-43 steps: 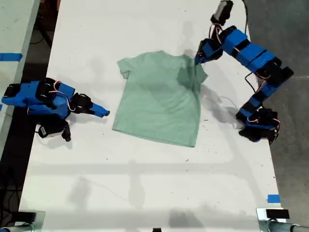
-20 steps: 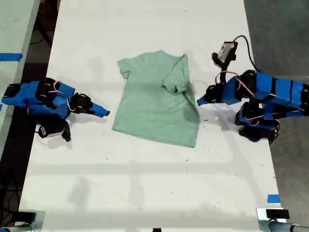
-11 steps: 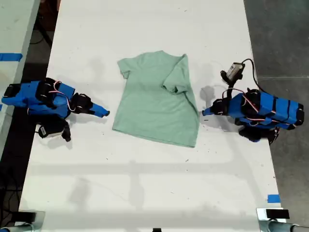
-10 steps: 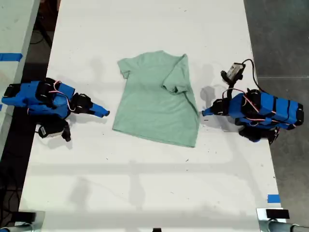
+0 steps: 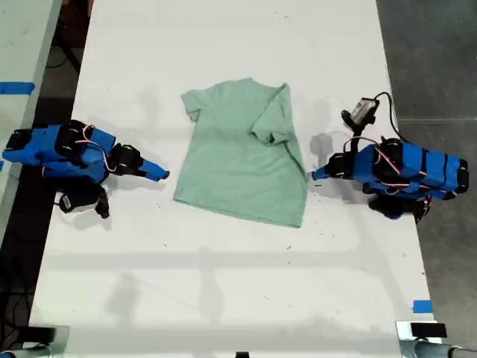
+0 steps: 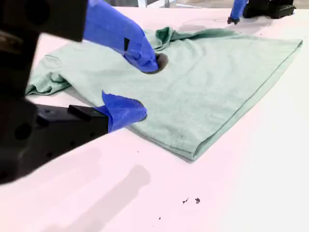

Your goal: Fold t shirt

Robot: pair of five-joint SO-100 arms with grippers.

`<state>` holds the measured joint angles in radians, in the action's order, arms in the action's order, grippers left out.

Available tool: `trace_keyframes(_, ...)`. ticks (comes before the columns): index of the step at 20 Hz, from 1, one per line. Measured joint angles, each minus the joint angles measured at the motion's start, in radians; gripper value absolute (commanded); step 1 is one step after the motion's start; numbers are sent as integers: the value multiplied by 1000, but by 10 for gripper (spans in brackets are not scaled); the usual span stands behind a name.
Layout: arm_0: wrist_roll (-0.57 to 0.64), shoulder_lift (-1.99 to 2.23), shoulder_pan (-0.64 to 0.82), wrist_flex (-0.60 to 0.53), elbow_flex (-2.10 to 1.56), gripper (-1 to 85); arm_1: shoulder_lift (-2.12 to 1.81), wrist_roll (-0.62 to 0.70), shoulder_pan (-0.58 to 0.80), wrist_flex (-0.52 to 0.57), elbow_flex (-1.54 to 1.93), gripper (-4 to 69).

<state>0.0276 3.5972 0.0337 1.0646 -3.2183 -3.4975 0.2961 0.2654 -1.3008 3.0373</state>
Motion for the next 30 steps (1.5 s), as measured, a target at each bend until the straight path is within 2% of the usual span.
trace_keyframes(30,0,0,0,0,0,117,0,-18,0,-14,0,7)
